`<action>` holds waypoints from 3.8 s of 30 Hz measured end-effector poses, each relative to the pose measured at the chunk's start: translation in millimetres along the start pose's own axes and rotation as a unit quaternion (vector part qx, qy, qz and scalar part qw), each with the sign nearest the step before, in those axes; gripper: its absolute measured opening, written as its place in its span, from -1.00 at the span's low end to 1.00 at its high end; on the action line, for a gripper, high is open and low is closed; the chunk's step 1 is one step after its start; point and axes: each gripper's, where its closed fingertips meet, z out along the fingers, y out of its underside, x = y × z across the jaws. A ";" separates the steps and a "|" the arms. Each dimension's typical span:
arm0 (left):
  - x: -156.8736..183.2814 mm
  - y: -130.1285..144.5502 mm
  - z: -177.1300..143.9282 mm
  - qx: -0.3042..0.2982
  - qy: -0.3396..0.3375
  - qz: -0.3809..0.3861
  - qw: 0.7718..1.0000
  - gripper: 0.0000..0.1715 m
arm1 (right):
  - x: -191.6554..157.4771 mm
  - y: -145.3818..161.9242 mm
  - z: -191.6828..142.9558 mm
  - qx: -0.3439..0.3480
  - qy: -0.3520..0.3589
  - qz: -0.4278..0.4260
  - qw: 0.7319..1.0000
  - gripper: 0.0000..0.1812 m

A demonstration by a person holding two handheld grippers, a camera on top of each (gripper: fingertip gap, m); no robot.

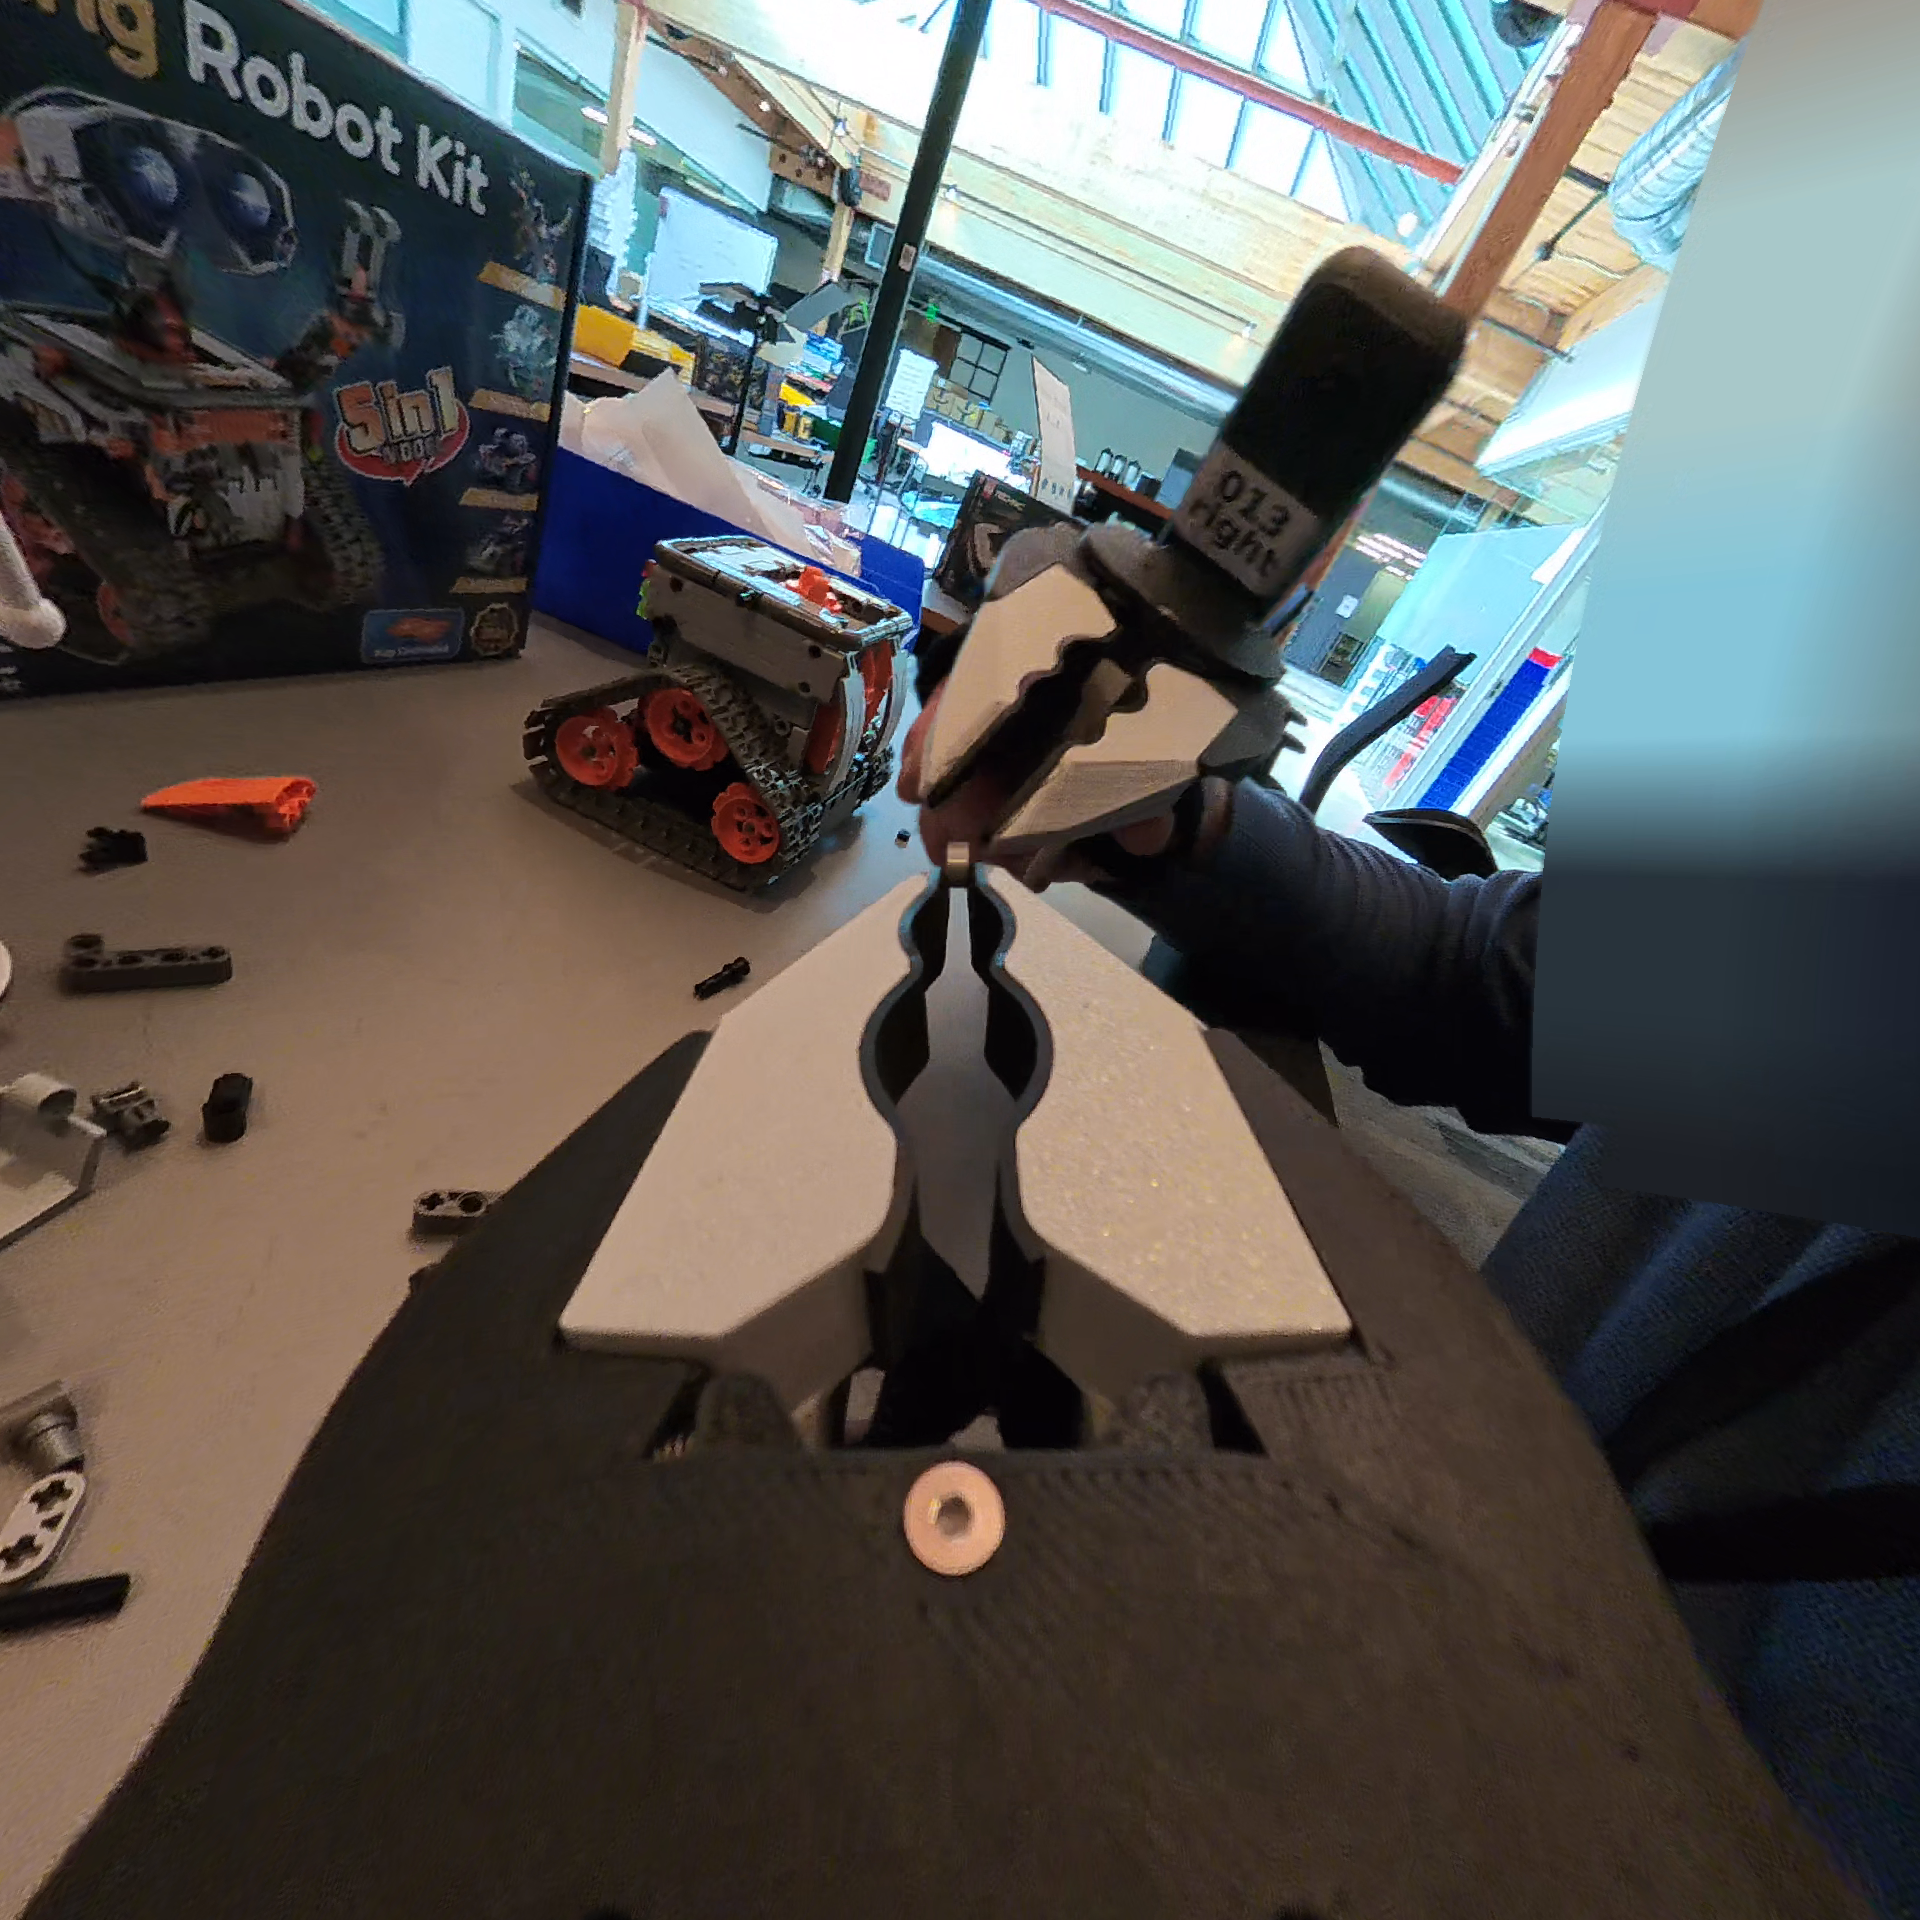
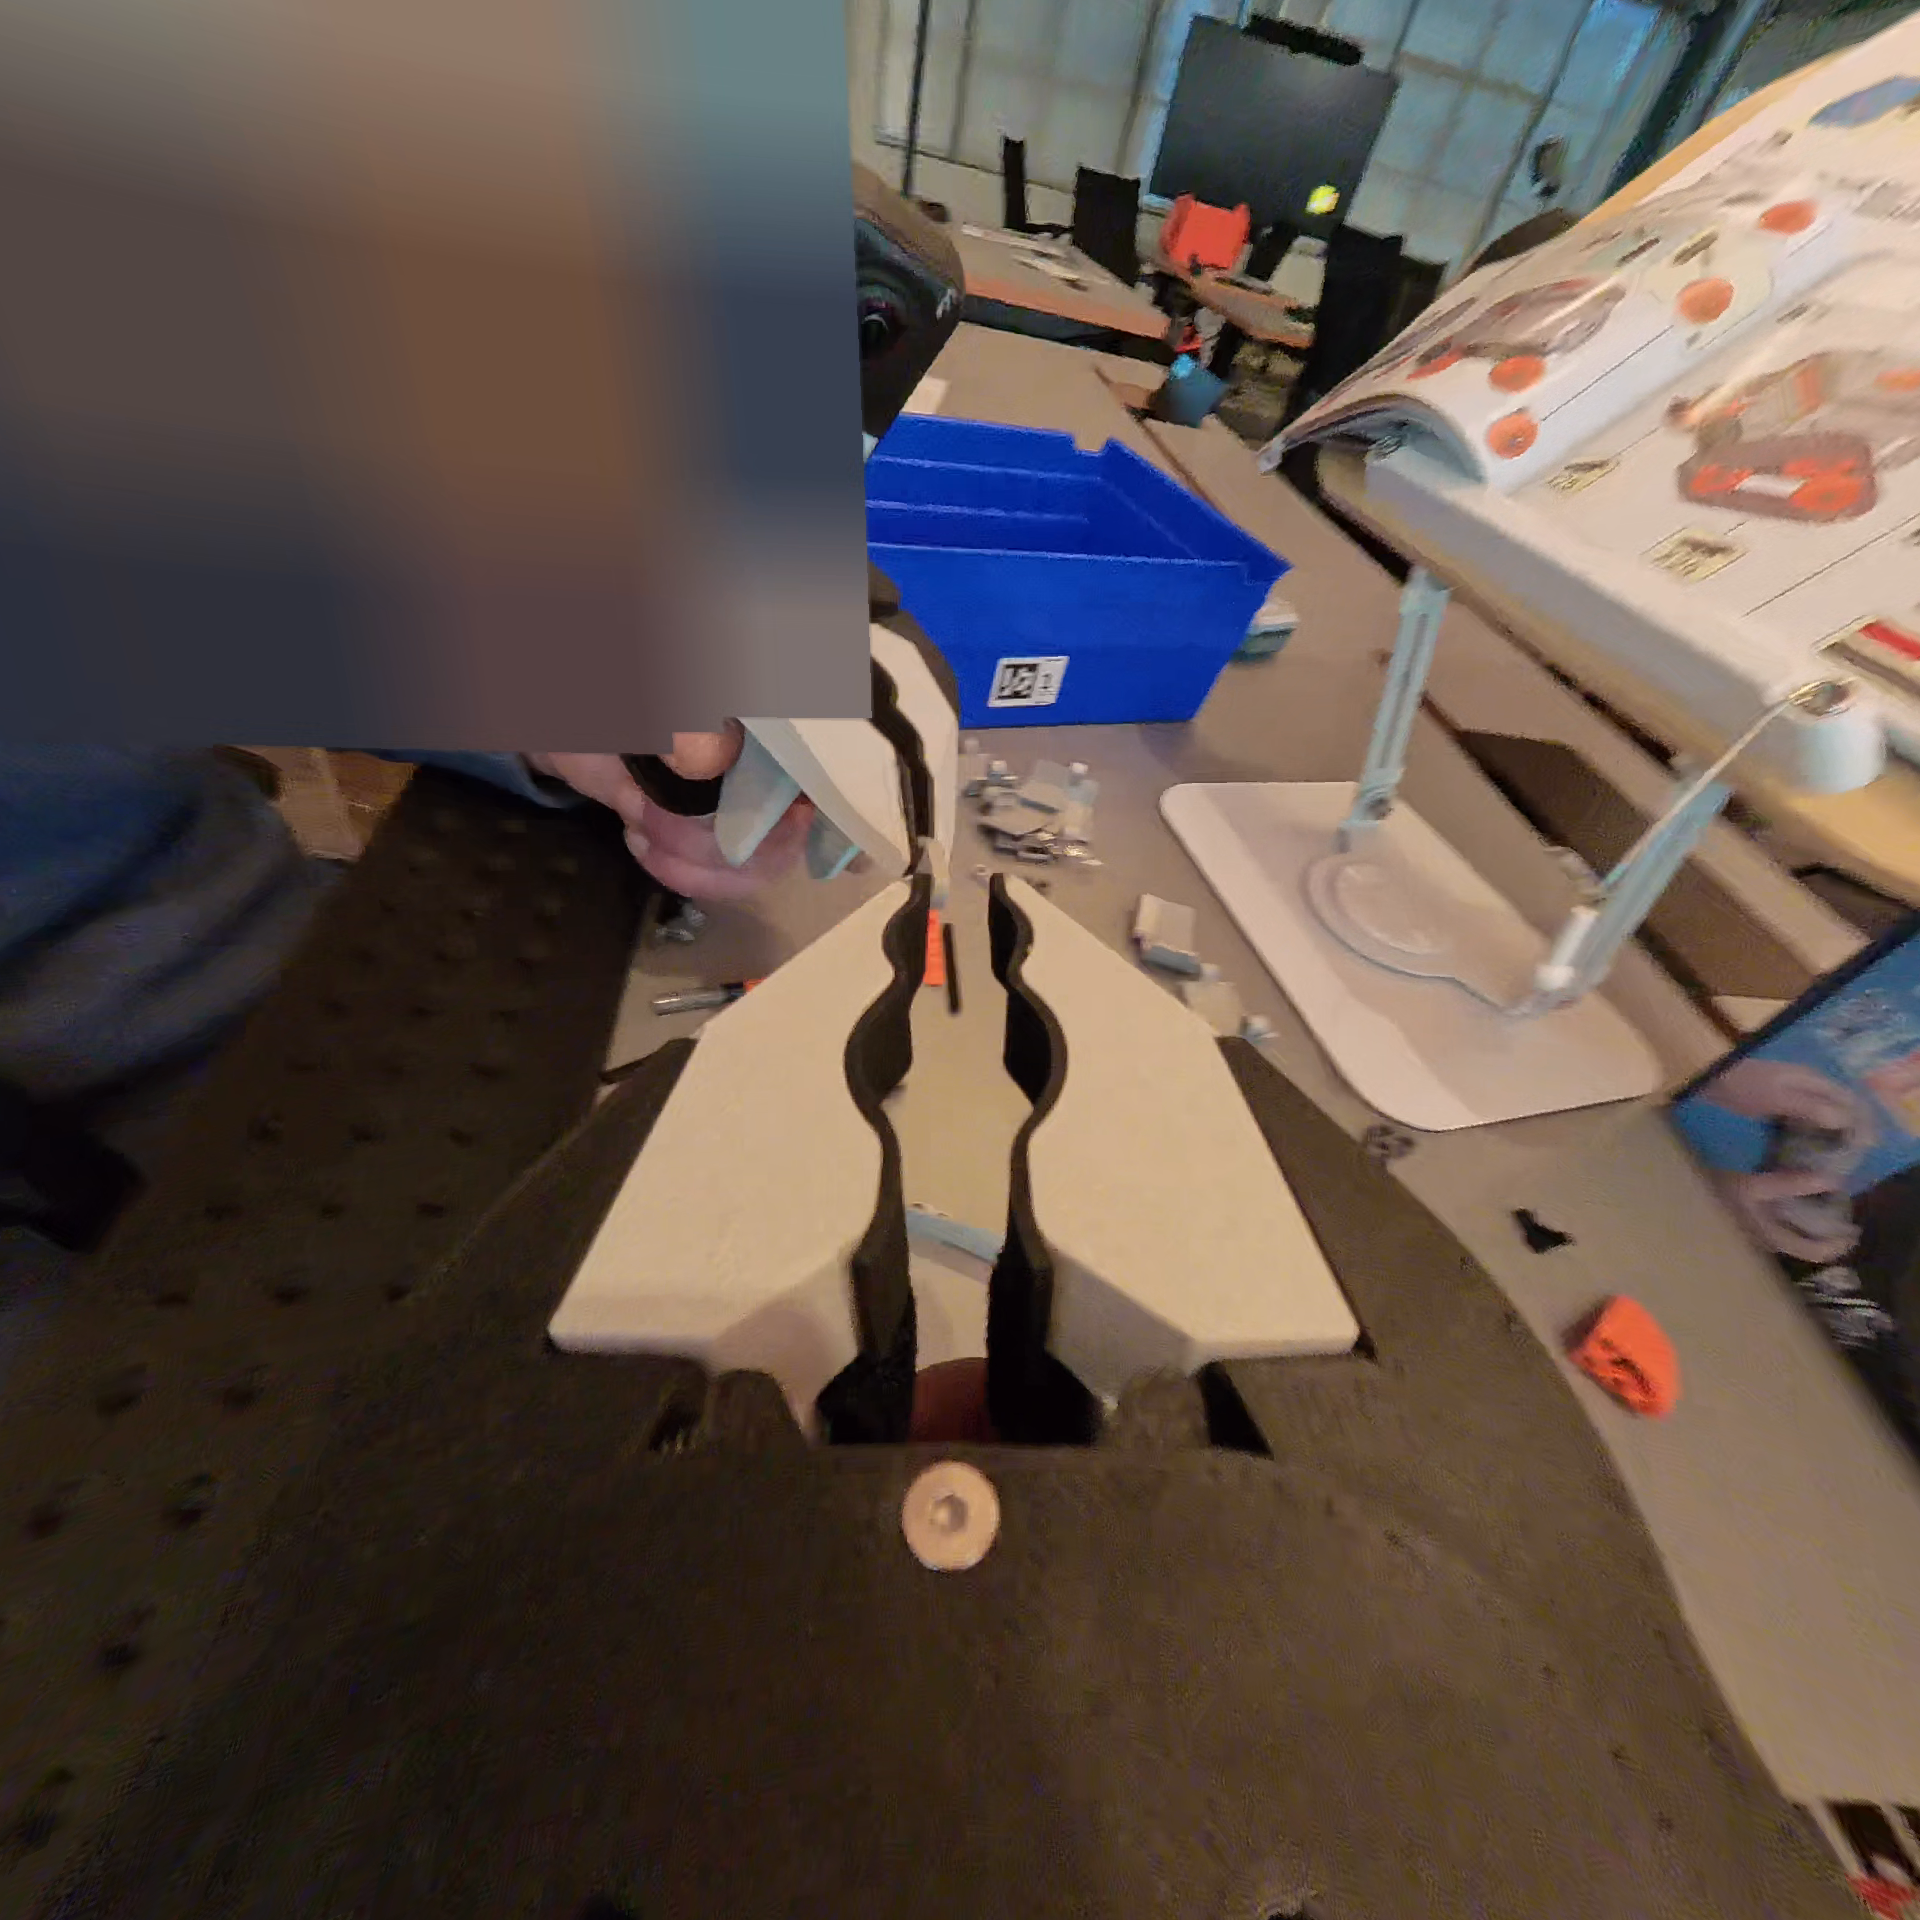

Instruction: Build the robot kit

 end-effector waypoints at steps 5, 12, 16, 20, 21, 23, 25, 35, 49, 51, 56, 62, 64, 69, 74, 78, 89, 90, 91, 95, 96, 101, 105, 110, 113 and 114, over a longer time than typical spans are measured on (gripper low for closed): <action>6.5 -1.4 1.4 0.005 0.012 0.016 1.000 -0.96 | -9.6 7.0 7.2 0.001 -0.049 0.053 0.997 -0.92; 8.6 -3.0 0.6 0.009 0.017 0.025 1.000 -0.96 | -11.9 -0.9 4.8 0.039 -0.082 0.101 0.991 -0.94; 8.0 -2.8 1.0 0.011 0.016 0.024 1.000 -0.96 | -10.2 -3.8 3.6 0.053 -0.091 0.123 0.987 -0.97; 9.3 -4.1 0.8 0.013 0.021 0.020 0.999 -0.96 | -10.8 -5.5 2.9 0.060 -0.098 0.129 0.985 -0.99; 8.2 -3.8 0.8 0.009 0.018 0.021 1.000 -0.96 | -10.6 -4.9 3.0 0.059 -0.097 0.127 0.985 -0.99; 2.7 -4.4 -2.2 0.001 -0.004 0.024 1.000 -0.86 | -7.6 -3.1 3.0 0.056 -0.086 0.115 0.988 -0.99; -4.8 1.0 -9.7 -0.030 -0.043 0.025 0.998 -0.70 | -2.9 1.5 2.1 0.047 -0.072 0.107 0.991 -0.99; -21.5 98.9 -72.2 -0.385 -0.215 0.243 0.864 -0.74 | -1.1 31.4 11.6 -0.017 -0.047 0.059 0.997 -0.99; -31.2 123.3 -67.6 -0.430 -0.190 0.240 0.849 -0.92 | -9.7 40.7 15.2 -0.045 -0.046 0.036 0.997 -0.99; -22.4 115.5 -59.9 -0.386 -0.167 0.247 0.873 -0.92 | -11.2 41.4 16.0 -0.049 -0.047 0.033 0.997 -0.99; 8.6 94.7 -42.2 -0.274 -0.091 0.286 0.913 -0.92 | -19.5 47.8 22.7 -0.068 -0.050 0.014 0.996 -0.99; 37.0 102.5 -36.4 -0.235 -0.026 0.420 0.876 -0.92 | -50.7 55.7 35.1 -0.085 -0.087 -0.056 0.991 -0.99; 40.6 107.0 -36.7 -0.235 -0.017 0.449 0.862 -0.92 | -61.1 58.9 37.9 -0.089 -0.102 -0.076 0.988 -0.99; 49.1 110.1 -39.3 -0.219 0.002 0.486 0.846 -0.92 | -86.4 59.7 40.2 -0.079 -0.144 -0.112 0.980 -0.99; 50.3 110.0 -42.0 -0.206 0.003 0.517 0.831 -0.93 | -102.1 65.5 43.4 -0.085 -0.165 -0.136 0.973 -0.99; 44.2 103.2 -40.0 -0.197 -0.017 0.539 0.819 -0.92 | -95.8 66.2 44.4 -0.088 -0.149 -0.141 0.975 -0.99; 43.2 105.7 -34.4 -0.195 -0.023 0.601 0.774 -0.92 | -91.6 60.5 40.0 -0.074 -0.137 -0.149 0.976 -0.99; 43.4 106.3 -35.2 -0.196 -0.023 0.605 0.771 -0.92 | -93.3 60.0 40.2 -0.071 -0.138 -0.152 0.976 -0.99; 44.3 106.7 -35.6 -0.194 -0.022 0.606 0.771 -0.92 | -94.3 59.7 40.2 -0.069 -0.138 -0.156 0.976 -0.99; 47.7 108.3 -36.5 -0.186 -0.021 0.622 0.760 -0.92 | -99.7 56.4 38.9 -0.057 -0.140 -0.179 0.972 -0.99; 48.2 108.4 -36.6 -0.184 -0.020 0.624 0.759 -0.92 | -101.2 56.2 38.9 -0.055 -0.141 -0.185 0.971 -0.99; 50.7 109.4 -37.9 -0.179 -0.014 0.631 0.755 -0.92 | -105.2 55.9 38.6 -0.044 -0.149 -0.196 0.968 -0.99; 51.9 109.4 -38.6 -0.174 -0.012 0.633 0.754 -0.92 | -107.0 54.8 38.8 -0.034 -0.145 -0.213 0.966 -0.99; 53.2 110.3 -40.3 -0.170 -0.006 0.637 0.752 -0.92 | -109.1 54.5 39.9 -0.022 -0.136 -0.248 0.959 -0.99; 54.7 110.3 -40.7 -0.167 -0.003 0.638 0.752 -0.92 | -110.4 53.8 39.9 -0.020 -0.134 -0.259 0.956 -0.99; 54.8 110.4 -41.2 -0.167 -0.002 0.638 0.751 -0.92 | -110.8 53.7 40.1 -0.020 -0.131 -0.266 0.955 -0.99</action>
